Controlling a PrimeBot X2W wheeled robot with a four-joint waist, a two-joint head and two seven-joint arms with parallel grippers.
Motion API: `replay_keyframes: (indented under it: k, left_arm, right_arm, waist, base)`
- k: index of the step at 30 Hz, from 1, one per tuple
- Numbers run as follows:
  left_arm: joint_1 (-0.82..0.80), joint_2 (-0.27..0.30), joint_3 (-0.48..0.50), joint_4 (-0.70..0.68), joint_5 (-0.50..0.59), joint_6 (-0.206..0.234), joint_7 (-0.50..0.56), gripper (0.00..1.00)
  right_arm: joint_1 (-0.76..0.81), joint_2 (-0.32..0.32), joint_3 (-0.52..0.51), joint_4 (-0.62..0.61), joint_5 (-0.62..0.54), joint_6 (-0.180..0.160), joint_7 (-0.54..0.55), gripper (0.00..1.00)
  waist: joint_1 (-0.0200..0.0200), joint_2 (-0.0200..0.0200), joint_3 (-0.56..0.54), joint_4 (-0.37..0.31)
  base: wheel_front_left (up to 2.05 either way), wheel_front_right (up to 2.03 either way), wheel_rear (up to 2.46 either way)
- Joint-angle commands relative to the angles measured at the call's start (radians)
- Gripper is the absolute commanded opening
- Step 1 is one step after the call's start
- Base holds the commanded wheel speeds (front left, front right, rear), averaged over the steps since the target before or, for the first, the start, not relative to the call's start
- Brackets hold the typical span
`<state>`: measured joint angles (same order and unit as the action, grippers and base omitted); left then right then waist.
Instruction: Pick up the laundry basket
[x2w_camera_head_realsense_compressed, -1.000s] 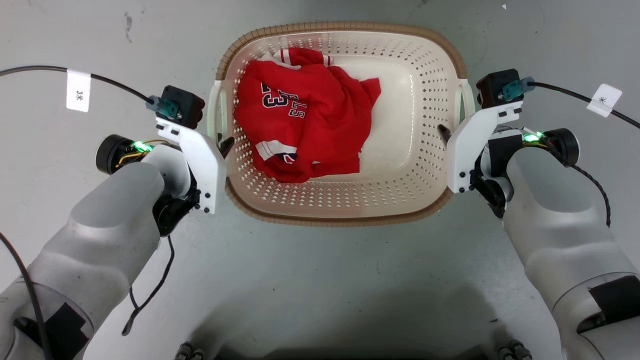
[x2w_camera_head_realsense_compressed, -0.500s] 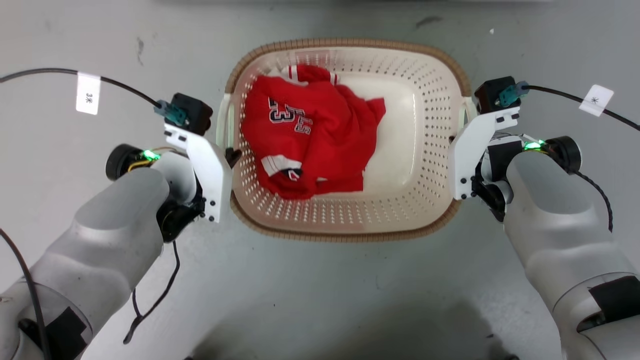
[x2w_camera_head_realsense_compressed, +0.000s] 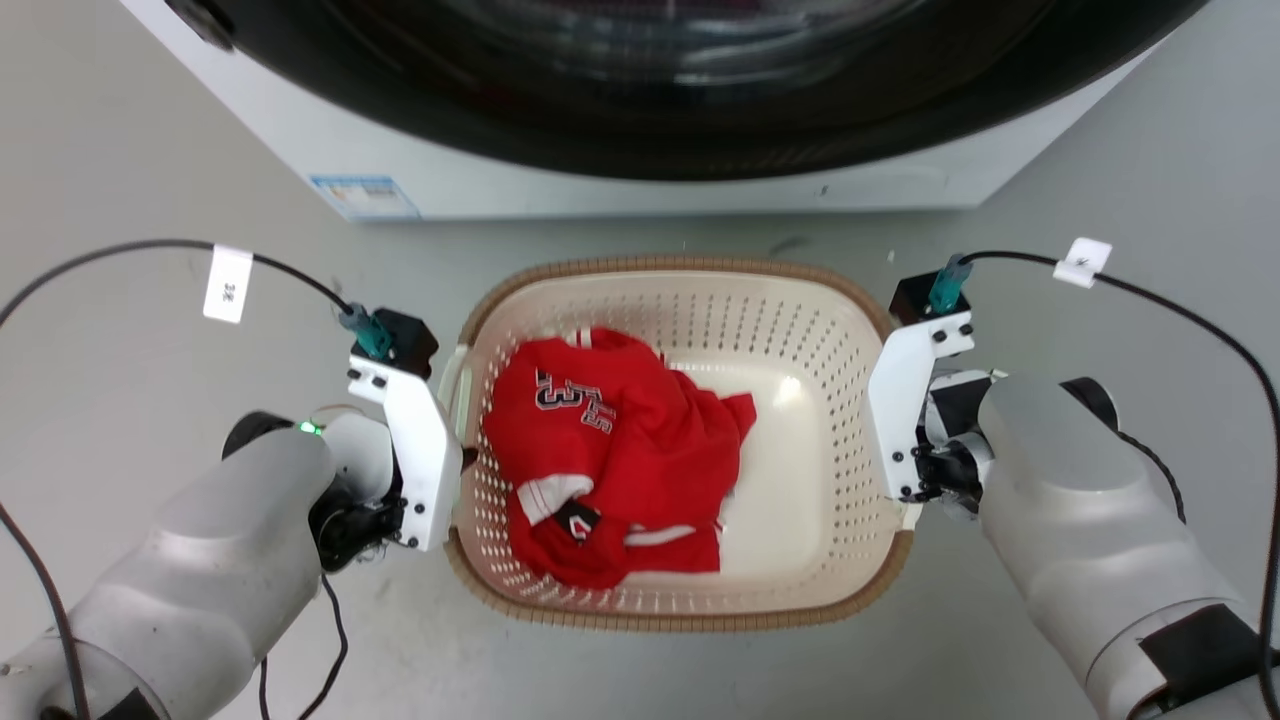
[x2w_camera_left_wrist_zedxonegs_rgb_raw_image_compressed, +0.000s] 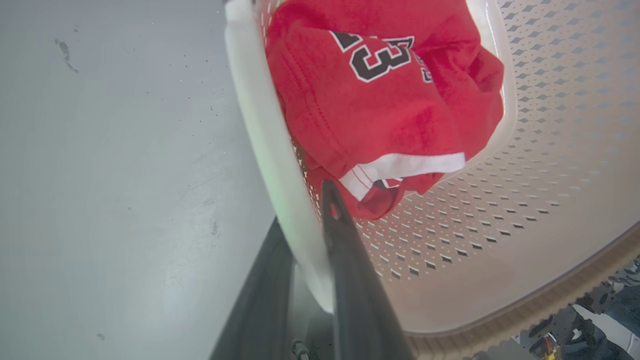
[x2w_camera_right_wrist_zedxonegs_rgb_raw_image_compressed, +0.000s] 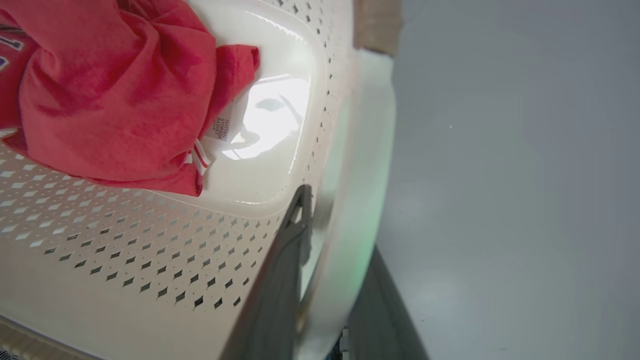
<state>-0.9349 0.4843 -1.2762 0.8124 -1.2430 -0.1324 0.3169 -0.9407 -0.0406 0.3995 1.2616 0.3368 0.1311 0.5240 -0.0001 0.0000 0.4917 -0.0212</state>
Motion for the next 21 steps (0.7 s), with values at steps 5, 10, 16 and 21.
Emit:
replay_keyframes:
  k: [5,10,16,21]
  left_arm:
    - [0.053,0.040,-0.005,-0.004,-0.041,0.003,0.085,0.00]
    - [0.092,0.057,-0.005,-0.014,-0.069,0.003,0.134,0.00]
    - [0.138,0.065,-0.006,-0.034,-0.079,0.003,0.181,0.00]
    - [0.166,0.073,-0.006,-0.048,-0.083,0.003,0.226,0.00]
  right_arm:
    - [0.039,-0.018,0.057,-0.022,0.028,-0.001,0.073,0.00]
    - [0.082,-0.018,0.104,-0.044,0.071,-0.001,0.133,0.00]
    - [0.134,-0.018,0.174,-0.090,0.131,0.000,0.207,0.00]
    - [0.148,-0.018,0.204,-0.103,0.166,0.000,0.239,0.00]
  waist:
    - [0.0001,0.0000,-0.185,-0.022]
    - [0.0001,0.0000,-0.278,-0.032]
    - [0.0001,0.0000,-0.346,-0.036]
    - [0.0001,0.0000,-0.375,-0.040]
  base:
    - [0.00,0.00,0.00]
    - [0.00,0.00,0.00]
    - [0.00,0.00,0.00]
    - [0.00,0.00,0.00]
